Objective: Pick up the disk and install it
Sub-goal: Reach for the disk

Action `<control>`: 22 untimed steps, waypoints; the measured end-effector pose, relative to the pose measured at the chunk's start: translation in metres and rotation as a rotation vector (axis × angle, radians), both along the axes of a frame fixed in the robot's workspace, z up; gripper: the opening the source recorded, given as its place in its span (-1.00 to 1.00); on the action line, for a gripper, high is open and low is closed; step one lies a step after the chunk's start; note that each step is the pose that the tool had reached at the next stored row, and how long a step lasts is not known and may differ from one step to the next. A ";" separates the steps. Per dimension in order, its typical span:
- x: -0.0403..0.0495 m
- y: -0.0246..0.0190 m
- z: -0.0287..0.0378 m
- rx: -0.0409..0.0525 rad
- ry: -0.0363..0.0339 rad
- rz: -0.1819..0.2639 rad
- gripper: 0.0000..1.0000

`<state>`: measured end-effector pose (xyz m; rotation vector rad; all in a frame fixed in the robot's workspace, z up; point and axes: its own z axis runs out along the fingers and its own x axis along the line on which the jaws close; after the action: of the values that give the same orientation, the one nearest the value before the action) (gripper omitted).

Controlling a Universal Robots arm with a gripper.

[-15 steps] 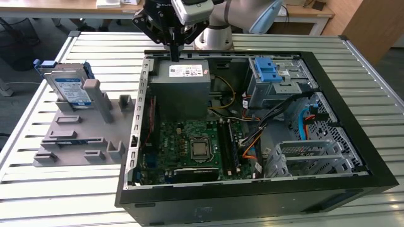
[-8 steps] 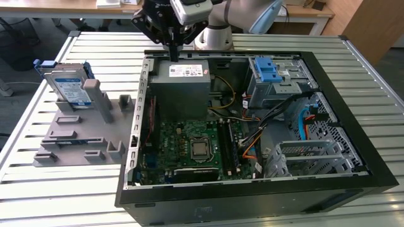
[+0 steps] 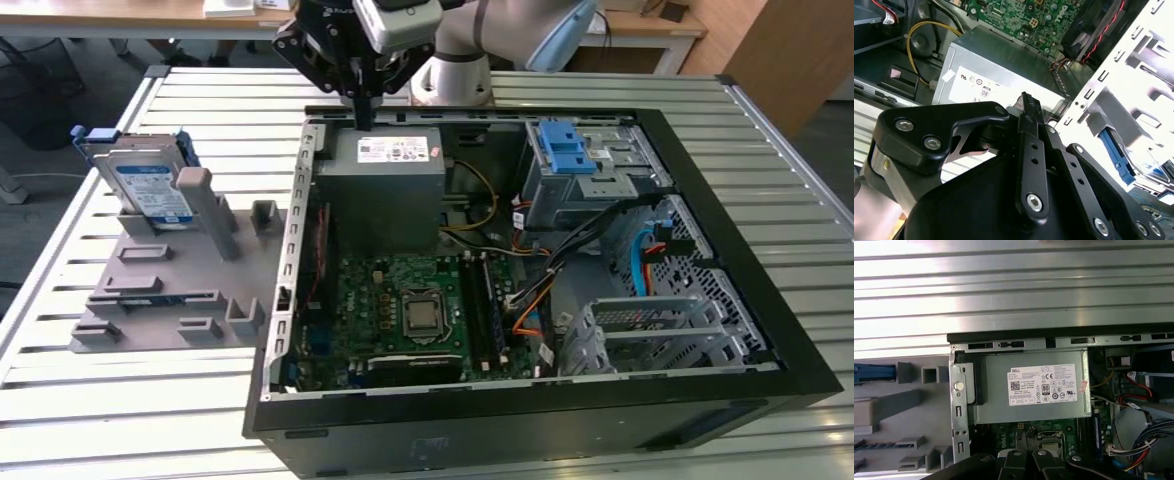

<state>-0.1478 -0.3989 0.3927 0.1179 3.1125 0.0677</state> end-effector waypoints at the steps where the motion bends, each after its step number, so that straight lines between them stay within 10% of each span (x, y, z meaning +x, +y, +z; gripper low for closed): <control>1: -0.0007 0.0000 0.0000 -0.0001 0.0001 0.000 -0.79; 22: -0.0098 0.0000 -0.0007 0.0000 0.0000 0.000 -0.79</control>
<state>-0.1577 -0.3989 0.3920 0.1179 3.1125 0.0677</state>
